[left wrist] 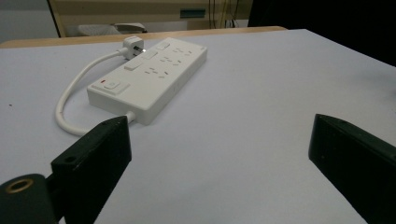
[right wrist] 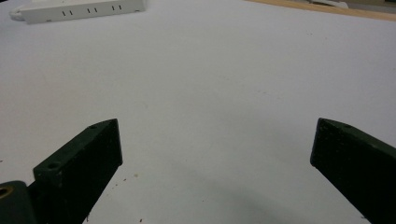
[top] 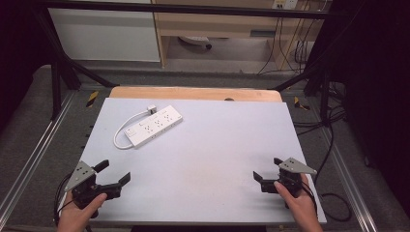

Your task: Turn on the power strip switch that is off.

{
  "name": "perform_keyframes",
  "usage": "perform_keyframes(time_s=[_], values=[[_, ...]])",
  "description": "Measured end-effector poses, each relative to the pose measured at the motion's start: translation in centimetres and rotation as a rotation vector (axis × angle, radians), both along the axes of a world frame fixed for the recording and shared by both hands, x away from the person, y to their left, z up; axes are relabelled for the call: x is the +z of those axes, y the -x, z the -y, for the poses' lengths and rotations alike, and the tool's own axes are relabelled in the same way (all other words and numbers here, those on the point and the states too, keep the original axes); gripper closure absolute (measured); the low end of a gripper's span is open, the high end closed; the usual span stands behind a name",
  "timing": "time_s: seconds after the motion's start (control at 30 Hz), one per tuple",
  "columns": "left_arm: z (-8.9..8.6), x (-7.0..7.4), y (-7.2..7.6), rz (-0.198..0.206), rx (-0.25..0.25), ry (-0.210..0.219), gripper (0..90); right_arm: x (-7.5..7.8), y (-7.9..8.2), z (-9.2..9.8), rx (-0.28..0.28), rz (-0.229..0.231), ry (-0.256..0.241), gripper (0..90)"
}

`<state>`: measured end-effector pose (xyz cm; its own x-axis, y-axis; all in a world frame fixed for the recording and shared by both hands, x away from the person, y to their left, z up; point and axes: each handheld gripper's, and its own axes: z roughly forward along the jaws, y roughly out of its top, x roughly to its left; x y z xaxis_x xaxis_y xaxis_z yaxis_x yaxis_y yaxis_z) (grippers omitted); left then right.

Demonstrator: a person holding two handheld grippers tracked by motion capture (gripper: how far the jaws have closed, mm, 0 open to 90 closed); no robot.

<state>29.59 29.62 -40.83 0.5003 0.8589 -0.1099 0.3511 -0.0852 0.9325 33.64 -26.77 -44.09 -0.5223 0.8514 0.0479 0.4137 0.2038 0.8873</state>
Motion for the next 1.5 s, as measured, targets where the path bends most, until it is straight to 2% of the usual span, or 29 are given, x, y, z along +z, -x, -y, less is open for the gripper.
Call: perform_keyframes(time_s=[0.2, 0.47, 0.83, 1.13, 1.3, 1.5], values=[[0.2, 0.2, 0.1, 0.007, -0.01, 0.006, 6.2, 0.0, 0.0, -0.1, -0.003, 0.0, 0.004, 2.7], [0.2, 0.5, 0.2, 0.023, -0.015, 0.042, 6.5, 0.0, 0.1, -0.1, -0.003, -0.004, 0.004, 2.5], [0.5, 1.1, 0.1, 0.032, -0.022, 0.059, 6.8, 0.0, 0.1, -0.1, 0.004, -0.002, 0.006, 2.4], [0.5, 1.6, -0.2, 0.037, -0.017, 0.059, 6.9, 0.0, 0.1, -0.1, 0.004, -0.001, 0.009, 2.5], [0.7, 2.1, 0.0, 0.053, -0.023, 0.046, 6.8, 0.1, 0.1, -0.1, 0.005, 0.001, 0.009, 2.4], [0.7, 2.5, 0.0, 0.06, -0.019, 0.053, 6.8, 0.1, 0.1, 0.0, 0.006, 0.002, 0.005, 2.4]])
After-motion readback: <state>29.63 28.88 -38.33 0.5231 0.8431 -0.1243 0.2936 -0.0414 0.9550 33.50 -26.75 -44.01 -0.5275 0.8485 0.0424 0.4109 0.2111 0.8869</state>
